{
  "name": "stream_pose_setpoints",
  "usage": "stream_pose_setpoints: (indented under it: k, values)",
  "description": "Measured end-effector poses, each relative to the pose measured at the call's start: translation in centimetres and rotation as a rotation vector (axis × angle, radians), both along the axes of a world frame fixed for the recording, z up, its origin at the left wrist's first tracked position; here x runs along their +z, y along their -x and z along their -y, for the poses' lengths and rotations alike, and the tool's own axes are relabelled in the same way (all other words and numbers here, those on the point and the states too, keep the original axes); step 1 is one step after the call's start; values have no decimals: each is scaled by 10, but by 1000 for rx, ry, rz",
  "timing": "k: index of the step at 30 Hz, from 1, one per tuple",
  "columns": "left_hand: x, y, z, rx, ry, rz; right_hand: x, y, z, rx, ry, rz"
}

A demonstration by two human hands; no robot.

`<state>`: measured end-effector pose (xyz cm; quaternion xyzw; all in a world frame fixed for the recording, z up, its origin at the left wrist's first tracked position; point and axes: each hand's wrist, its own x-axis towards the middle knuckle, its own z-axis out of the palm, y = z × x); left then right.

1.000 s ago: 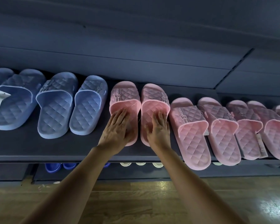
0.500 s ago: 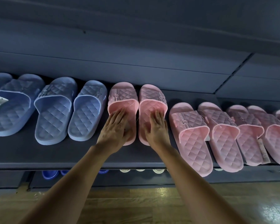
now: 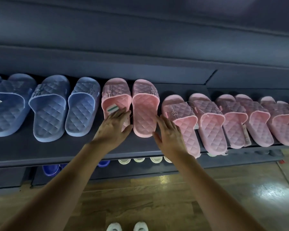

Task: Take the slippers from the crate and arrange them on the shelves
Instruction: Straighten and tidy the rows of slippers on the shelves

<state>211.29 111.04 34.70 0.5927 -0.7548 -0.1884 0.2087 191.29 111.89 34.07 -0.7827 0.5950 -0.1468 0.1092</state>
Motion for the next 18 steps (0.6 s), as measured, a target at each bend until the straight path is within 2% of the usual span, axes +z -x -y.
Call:
stream_pose_setpoints:
  k: [3, 7, 18]
  values:
    - [8, 16, -5, -33, -5, -31, 10, 23, -12, -39, 77, -38]
    - [17, 43, -6, -75, -14, -40, 14, 58, -19, -75, 77, -78]
    - [2, 139, -5, -98, -36, -14, 7, 143, -12, -50, 76, -9]
